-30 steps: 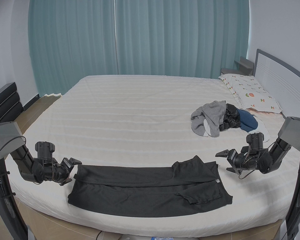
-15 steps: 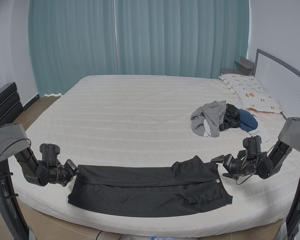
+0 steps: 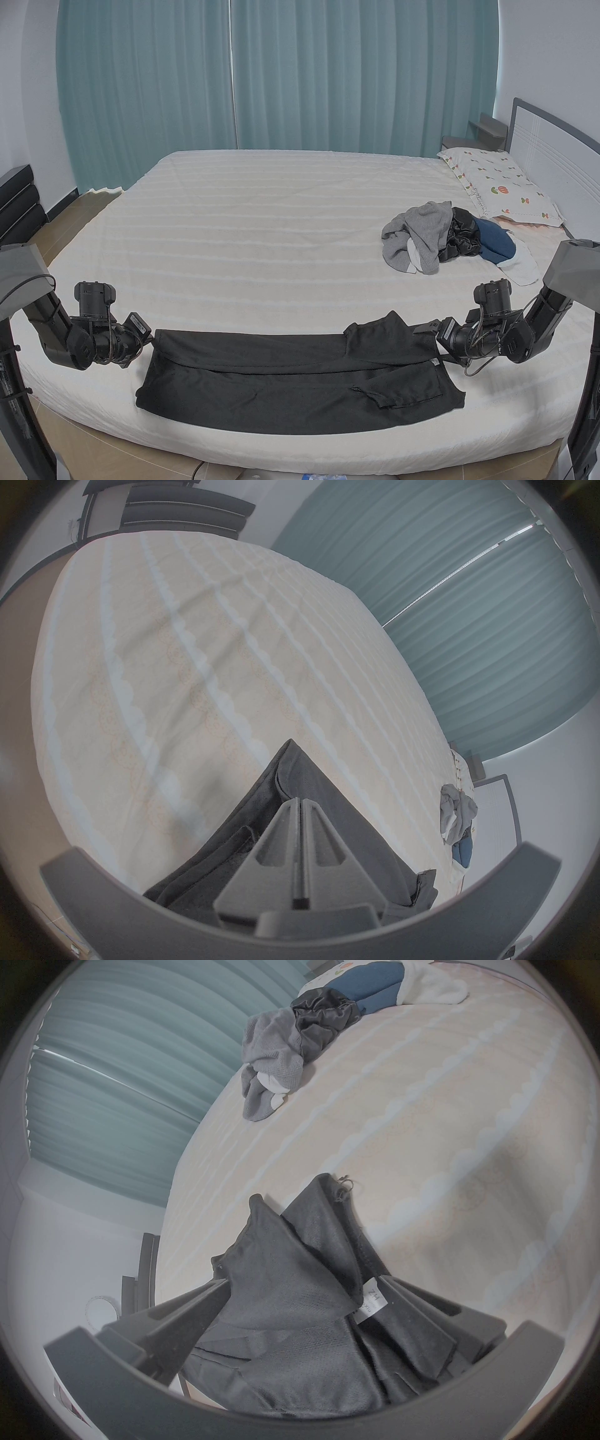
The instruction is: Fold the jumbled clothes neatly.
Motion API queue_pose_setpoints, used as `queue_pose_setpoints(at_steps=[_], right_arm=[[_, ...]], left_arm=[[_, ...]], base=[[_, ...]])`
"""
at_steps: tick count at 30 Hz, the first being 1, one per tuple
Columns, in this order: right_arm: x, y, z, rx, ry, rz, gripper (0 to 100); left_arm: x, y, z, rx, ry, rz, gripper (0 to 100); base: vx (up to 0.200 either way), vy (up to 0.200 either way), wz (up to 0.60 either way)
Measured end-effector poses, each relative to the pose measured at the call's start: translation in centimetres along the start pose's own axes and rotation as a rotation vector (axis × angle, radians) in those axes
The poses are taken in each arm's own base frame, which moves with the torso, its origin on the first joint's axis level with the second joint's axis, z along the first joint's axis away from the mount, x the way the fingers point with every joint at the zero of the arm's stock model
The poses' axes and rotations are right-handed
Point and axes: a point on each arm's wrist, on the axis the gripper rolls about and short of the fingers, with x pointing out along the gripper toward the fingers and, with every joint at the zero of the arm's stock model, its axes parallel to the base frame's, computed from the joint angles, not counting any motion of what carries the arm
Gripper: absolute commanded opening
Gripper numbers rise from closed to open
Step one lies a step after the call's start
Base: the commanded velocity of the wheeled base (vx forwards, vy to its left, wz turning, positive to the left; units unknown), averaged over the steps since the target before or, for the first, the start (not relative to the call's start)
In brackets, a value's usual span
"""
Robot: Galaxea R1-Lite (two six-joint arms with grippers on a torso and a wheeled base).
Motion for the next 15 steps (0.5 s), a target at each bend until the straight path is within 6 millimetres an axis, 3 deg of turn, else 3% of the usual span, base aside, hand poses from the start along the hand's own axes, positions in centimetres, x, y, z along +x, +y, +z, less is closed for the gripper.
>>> queue_pose_setpoints(at_steps=[3,4,15], right_arm=[[0.4,0.1,0.0,-0.001,0.001,0.003,100],[0.6,0.1,0.1,-0.002,0.002,0.005,0],[1.3,-0.1,0.3,0.002,-0.023,-0.023,0]], left_arm=[[0.0,0.0,0.0,0.0,0.0,0.0,0],[0.0,0.0,0.0,0.0,0.0,0.001,0],[-0.1,0.1,0.1,-0.002,-0.002,0.003,0]], base=[[0.0,0.0,0.0],[0.0,0.0,0.0],[0.0,0.0,0.0]])
